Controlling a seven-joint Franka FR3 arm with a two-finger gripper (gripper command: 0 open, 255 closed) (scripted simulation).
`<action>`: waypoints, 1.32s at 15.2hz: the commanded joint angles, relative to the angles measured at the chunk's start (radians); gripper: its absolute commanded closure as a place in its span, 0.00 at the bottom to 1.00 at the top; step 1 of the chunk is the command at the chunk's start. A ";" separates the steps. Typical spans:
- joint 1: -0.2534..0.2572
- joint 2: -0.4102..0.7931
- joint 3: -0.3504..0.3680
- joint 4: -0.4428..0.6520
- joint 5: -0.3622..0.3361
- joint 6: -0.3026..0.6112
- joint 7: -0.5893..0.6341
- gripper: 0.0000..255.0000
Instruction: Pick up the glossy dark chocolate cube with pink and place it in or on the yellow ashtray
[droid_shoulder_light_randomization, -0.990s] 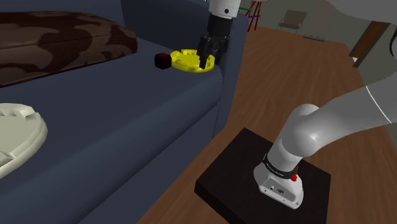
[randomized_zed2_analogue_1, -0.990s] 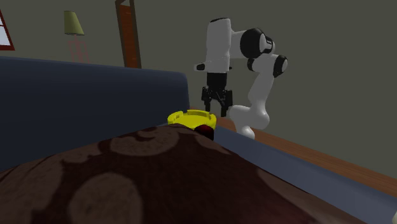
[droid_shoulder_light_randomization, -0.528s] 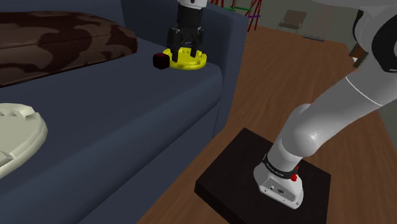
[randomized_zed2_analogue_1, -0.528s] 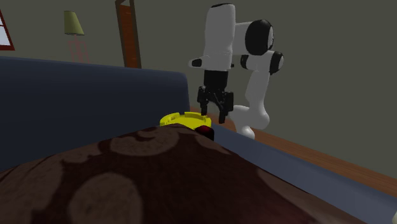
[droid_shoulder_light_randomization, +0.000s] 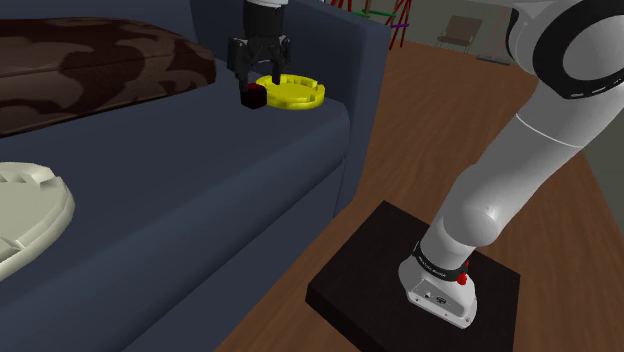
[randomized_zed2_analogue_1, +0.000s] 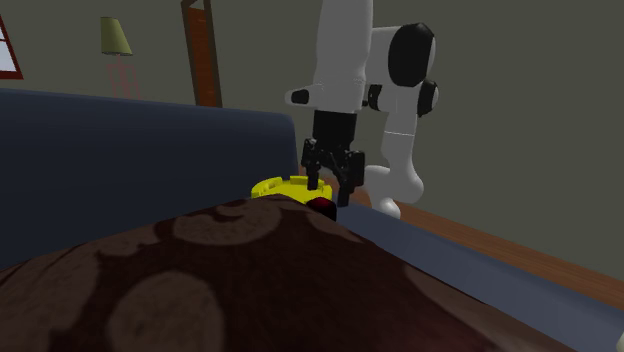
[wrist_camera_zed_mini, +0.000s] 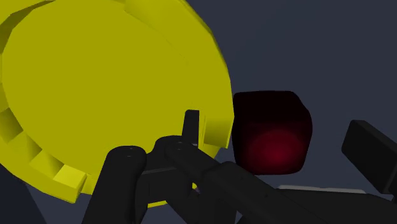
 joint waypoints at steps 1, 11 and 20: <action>-0.001 -0.001 -0.001 -0.028 0.000 0.027 -0.001 0.00; 0.000 -0.005 -0.002 -0.080 0.001 0.076 -0.002 0.00; -0.001 -0.019 -0.005 -0.109 0.006 0.091 -0.007 1.00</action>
